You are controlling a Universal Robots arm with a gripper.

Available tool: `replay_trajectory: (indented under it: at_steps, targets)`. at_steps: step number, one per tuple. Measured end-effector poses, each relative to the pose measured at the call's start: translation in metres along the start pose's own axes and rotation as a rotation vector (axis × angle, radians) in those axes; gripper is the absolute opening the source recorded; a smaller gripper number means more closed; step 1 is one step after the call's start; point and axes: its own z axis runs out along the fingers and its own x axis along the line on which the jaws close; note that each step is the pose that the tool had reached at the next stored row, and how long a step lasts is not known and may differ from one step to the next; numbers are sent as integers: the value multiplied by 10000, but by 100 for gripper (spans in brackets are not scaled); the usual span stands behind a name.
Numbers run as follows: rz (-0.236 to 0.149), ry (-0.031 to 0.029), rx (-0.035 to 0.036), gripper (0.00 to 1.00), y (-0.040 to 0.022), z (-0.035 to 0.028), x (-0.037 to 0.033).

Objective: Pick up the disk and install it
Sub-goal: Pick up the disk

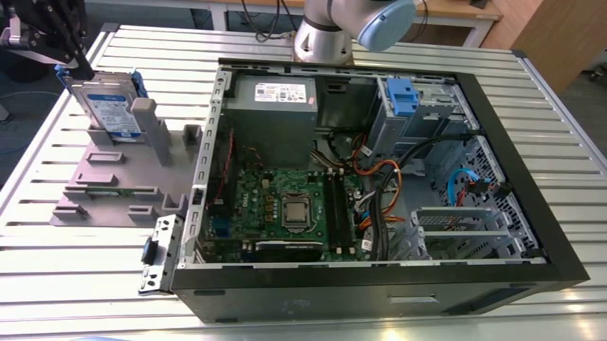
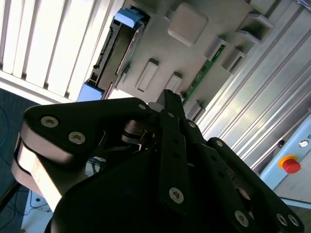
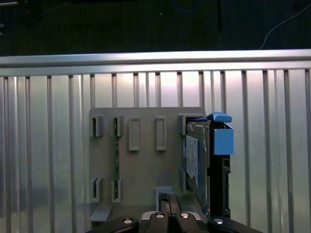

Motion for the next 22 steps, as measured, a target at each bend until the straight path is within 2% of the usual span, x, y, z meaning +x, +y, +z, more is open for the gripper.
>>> replay_trajectory:
  at_steps: [22]
  targets:
    - [-139,28,-2,11,0,0,0]
